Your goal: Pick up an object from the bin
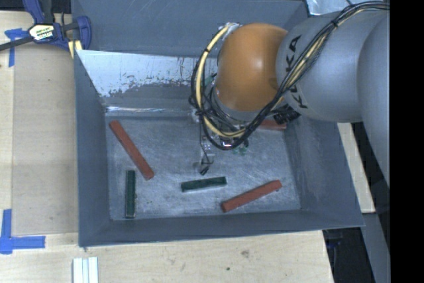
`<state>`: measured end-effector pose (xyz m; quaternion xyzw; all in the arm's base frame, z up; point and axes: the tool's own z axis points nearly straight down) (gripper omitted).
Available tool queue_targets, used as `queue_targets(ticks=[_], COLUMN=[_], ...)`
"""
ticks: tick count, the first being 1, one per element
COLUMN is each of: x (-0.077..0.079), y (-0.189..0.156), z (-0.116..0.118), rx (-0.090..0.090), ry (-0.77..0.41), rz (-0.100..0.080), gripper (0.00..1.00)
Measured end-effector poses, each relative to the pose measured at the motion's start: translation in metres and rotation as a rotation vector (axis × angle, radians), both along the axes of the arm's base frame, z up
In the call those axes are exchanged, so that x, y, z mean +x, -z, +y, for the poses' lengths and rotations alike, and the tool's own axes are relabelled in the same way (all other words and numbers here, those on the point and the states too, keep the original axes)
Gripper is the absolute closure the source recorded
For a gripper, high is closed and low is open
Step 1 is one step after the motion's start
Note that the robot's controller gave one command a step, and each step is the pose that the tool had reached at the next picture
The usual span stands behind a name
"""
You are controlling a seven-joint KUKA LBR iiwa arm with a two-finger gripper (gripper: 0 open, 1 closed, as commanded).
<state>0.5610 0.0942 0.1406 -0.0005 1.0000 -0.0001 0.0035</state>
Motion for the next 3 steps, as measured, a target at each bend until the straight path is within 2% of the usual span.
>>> queue_targets(ticks=[1,2,3], x=[-0.073,-0.068,-0.048], y=[0.074,0.069,-0.128], z=[-0.009,-0.008,-0.032], rx=[0.0,0.002,0.002], ry=[0.022,0.023,0.068], rz=[0.011,-0.001,-0.005], gripper=[0.0,1.0,1.0])
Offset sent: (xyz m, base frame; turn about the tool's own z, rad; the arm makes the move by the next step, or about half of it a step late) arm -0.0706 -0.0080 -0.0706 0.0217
